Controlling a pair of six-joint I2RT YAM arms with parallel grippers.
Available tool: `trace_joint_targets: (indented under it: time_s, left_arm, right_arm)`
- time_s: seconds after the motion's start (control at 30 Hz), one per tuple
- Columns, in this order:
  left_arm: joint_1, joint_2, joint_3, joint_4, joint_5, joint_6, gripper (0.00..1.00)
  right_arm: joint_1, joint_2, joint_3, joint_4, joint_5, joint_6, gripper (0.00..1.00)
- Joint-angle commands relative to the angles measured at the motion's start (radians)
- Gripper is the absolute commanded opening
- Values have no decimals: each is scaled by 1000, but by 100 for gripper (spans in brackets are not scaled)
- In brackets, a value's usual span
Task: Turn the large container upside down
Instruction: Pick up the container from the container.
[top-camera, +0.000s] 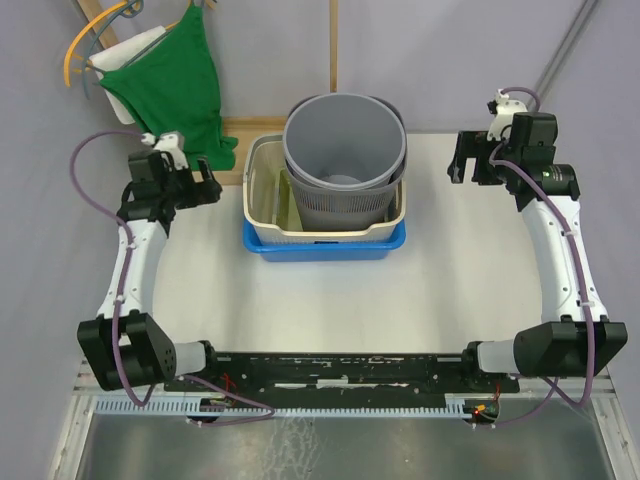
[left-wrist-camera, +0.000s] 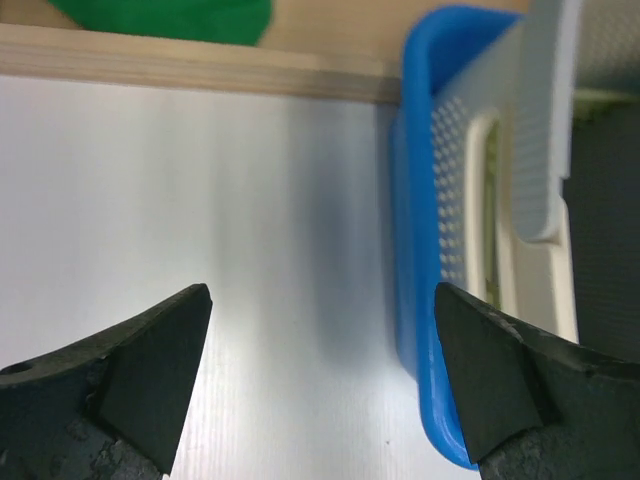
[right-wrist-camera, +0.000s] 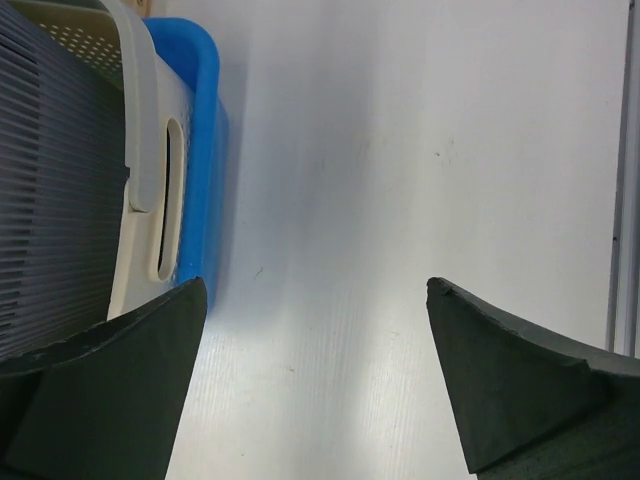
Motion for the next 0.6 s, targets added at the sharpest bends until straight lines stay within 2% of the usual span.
trace_joint_targets:
  time_s: [0.0, 0.07, 0.17, 0.3, 0.37, 0.43, 0.57]
  left_arm:
    - [-51, 34, 77, -33, 160, 141, 99]
    - [-53, 60, 147, -56, 239, 139, 99]
    - [-55, 133, 311, -152, 326, 118, 99]
    - [-57, 262, 518, -262, 530, 66, 99]
    - [-72, 309, 594, -300, 584, 46, 99]
    - [-119, 340, 664, -359, 544, 77, 99]
    - [-250, 379, 747, -432, 363, 132, 99]
  right_arm:
    - [0, -33, 11, -1, -14, 1, 100]
    - [-1, -32, 18, -15, -105, -75, 100]
    - [-2, -2, 74, -42, -153, -92, 100]
    - [-2, 128, 359, -192, -155, -75, 100]
    - [-1, 193, 516, -256, -200, -81, 100]
    - [-2, 245, 639, -276, -254, -83, 100]
    - [24, 377, 879, -310, -435, -73, 96]
